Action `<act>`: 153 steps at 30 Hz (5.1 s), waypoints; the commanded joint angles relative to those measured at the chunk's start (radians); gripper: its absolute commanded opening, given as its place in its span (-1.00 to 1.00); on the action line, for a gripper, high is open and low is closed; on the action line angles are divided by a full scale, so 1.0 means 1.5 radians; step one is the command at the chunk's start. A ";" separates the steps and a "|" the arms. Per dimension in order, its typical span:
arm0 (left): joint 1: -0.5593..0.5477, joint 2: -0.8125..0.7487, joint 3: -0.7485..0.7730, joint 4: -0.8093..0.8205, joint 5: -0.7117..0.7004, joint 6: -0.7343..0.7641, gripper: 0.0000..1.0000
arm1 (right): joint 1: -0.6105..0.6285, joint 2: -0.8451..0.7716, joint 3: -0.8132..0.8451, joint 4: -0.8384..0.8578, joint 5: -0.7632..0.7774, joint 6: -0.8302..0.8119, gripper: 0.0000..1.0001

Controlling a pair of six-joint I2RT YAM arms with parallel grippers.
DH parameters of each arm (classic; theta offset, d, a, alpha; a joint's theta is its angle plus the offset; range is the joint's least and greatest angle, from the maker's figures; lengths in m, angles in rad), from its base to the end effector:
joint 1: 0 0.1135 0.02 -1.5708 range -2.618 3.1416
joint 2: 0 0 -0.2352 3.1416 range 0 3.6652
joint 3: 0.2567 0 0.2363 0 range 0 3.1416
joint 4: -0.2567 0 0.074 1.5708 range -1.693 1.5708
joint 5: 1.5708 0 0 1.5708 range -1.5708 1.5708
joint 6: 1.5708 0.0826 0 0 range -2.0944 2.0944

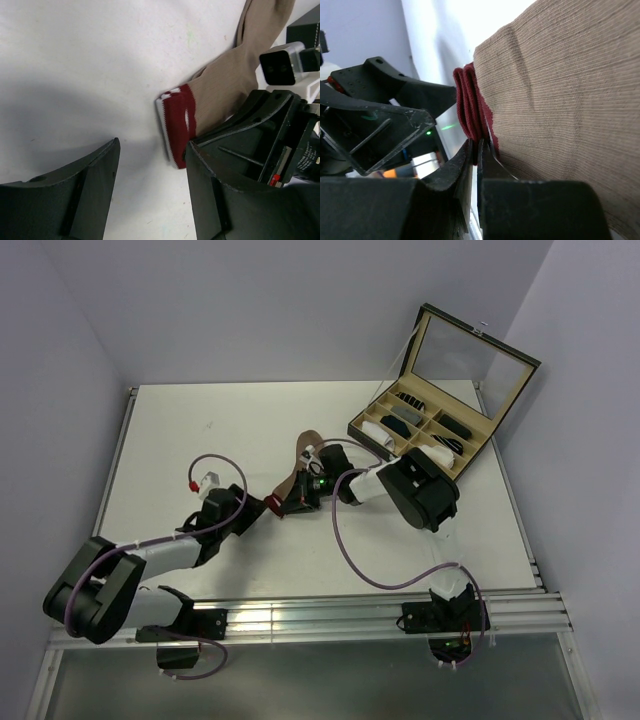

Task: Roll the socks
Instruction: Roll the sock at the center of the board.

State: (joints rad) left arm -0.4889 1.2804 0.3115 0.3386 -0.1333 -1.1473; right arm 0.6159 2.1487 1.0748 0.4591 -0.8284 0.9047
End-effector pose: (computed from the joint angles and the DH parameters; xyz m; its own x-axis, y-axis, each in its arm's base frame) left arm 0.2324 -0.1112 0.0926 -0.5518 -0.7299 -0.4034 -0.3220 0.6327 -0.7043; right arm 0.3046 0.2901 0.0633 -0.9843 -0.0454 -0.1706 -0.1748 0.3881 0.9049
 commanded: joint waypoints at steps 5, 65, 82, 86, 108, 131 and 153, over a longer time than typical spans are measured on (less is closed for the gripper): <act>-0.003 0.083 0.037 -0.003 0.023 -0.024 0.15 | -0.010 0.014 -0.013 0.064 -0.051 0.096 -1.00; -0.011 0.173 0.206 -0.286 -0.016 0.061 -0.99 | 0.160 -0.272 -0.077 -0.201 0.481 -0.476 -0.02; -0.011 0.198 0.264 -0.331 0.022 0.118 -0.99 | 0.308 -0.233 -0.107 -0.030 0.716 -0.634 0.04; -0.011 0.187 0.263 -0.327 0.026 0.115 -0.99 | 0.308 -0.212 -0.106 0.001 0.716 -0.628 0.04; -0.011 0.171 0.229 -0.319 0.032 0.101 -0.99 | 0.300 -0.103 -0.070 0.048 0.727 -0.580 -0.37; -0.011 -0.078 0.086 -0.211 -0.043 -0.026 0.38 | 0.097 -0.133 -0.156 0.091 0.217 -0.196 -1.00; -0.015 0.044 0.061 -0.064 0.032 -0.055 0.08 | 0.055 -0.042 -0.208 0.251 0.138 0.047 -1.00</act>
State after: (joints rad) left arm -0.5011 1.3201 0.3885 0.2226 -0.1005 -1.2140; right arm 0.6975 2.0624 0.7811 0.8429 -0.6292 0.9661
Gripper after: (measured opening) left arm 0.543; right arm 0.040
